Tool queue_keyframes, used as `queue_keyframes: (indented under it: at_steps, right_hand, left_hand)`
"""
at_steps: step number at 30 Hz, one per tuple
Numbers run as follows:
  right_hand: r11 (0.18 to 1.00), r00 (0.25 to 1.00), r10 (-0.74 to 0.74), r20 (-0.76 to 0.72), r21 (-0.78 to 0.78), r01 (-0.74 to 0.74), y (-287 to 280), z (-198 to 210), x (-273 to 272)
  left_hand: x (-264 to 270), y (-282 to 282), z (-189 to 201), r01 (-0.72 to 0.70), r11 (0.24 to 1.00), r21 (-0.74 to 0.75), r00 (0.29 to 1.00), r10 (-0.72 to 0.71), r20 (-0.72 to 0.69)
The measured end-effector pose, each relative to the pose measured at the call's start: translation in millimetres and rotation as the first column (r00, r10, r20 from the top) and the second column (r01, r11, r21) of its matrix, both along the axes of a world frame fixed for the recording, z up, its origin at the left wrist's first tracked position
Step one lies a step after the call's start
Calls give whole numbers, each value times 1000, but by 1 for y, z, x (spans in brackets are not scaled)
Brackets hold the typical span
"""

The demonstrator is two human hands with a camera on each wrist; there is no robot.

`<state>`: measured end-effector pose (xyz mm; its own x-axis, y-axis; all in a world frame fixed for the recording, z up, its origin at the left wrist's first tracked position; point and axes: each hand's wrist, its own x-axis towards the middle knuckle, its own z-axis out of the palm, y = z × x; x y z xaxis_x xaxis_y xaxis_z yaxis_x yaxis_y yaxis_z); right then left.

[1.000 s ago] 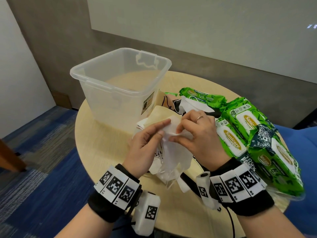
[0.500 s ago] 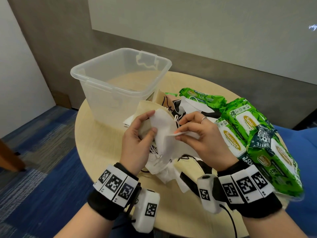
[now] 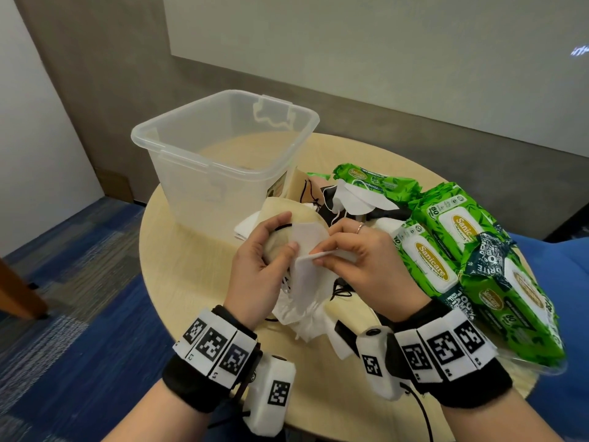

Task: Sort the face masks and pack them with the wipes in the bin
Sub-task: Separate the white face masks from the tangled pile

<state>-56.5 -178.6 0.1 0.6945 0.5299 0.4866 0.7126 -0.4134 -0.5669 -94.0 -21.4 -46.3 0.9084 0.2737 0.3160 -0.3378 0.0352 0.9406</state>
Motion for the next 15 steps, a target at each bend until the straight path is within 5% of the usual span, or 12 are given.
queue_keyframes:
  at_steps: [10,15]
  right_hand:
    - [990,992,107,-69,-80,-113,-31,26,-4]
    - [947,953,187,-237,-213,-239,-30,32,-13]
  left_hand:
    - [6,12,-2,-97,975,-198,990,74,-121]
    - [7,11,-2,-28,992,-127,989,9,-146]
